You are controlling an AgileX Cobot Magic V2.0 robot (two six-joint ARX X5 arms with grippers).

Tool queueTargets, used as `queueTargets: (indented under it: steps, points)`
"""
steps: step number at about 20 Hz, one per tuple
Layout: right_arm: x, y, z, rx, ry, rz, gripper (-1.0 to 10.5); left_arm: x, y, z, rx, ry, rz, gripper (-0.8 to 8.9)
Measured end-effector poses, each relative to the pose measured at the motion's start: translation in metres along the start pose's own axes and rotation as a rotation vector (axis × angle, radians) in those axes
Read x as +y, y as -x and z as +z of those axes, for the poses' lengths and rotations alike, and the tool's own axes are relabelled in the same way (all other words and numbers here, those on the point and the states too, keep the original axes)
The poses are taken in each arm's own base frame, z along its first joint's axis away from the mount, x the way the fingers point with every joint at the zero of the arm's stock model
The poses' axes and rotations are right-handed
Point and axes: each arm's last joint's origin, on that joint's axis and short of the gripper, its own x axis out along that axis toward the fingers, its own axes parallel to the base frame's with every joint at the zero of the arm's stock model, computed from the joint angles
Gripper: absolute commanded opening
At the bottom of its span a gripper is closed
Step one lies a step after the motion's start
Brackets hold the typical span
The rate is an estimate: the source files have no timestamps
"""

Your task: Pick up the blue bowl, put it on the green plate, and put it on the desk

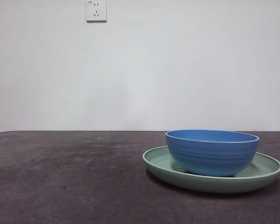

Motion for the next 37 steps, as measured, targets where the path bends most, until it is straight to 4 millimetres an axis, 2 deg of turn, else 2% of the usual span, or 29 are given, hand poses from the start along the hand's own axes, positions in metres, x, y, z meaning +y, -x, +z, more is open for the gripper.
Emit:
queueTargets:
  steps: [4, 8, 14, 20, 22, 24, 26, 37]
  points:
    - [-0.004, -0.015, 0.006, 0.06, -0.02, -0.003, 6.0, -0.001, 0.004, -0.055, -0.032, -0.019, 0.0, 6.54]
    - [-0.012, -0.038, 0.01, 0.197, -0.069, -0.012, 6.0, 0.0, 0.001, -0.098, -0.098, -0.04, 0.0, 6.53]
    - [-0.024, -0.078, 0.017, 0.361, -0.104, -0.02, 6.0, 0.001, -0.002, -0.138, -0.174, -0.021, -0.003, 6.54]
    - [-0.04, -0.126, 0.021, 0.442, -0.107, -0.027, 6.0, 0.001, 0.0, -0.144, -0.185, 0.006, -0.006, 6.54]
    - [-0.049, -0.147, 0.007, 0.489, -0.111, -0.068, 5.3, 0.001, 0.001, -0.145, -0.19, 0.006, -0.006, 6.54]
    - [-0.057, -0.167, -0.01, 0.526, -0.123, -0.077, 5.2, 0.001, 0.001, -0.145, -0.19, 0.007, -0.006, 6.54]
    - [-0.062, -0.182, -0.016, 0.529, -0.123, -0.078, 5.2, 0.001, 0.001, -0.145, -0.19, 0.008, -0.006, 6.54]
    - [-0.078, -0.226, -0.02, 0.527, -0.114, -0.124, 4.7, 0.001, 0.001, -0.144, -0.197, 0.006, -0.006, 6.54]
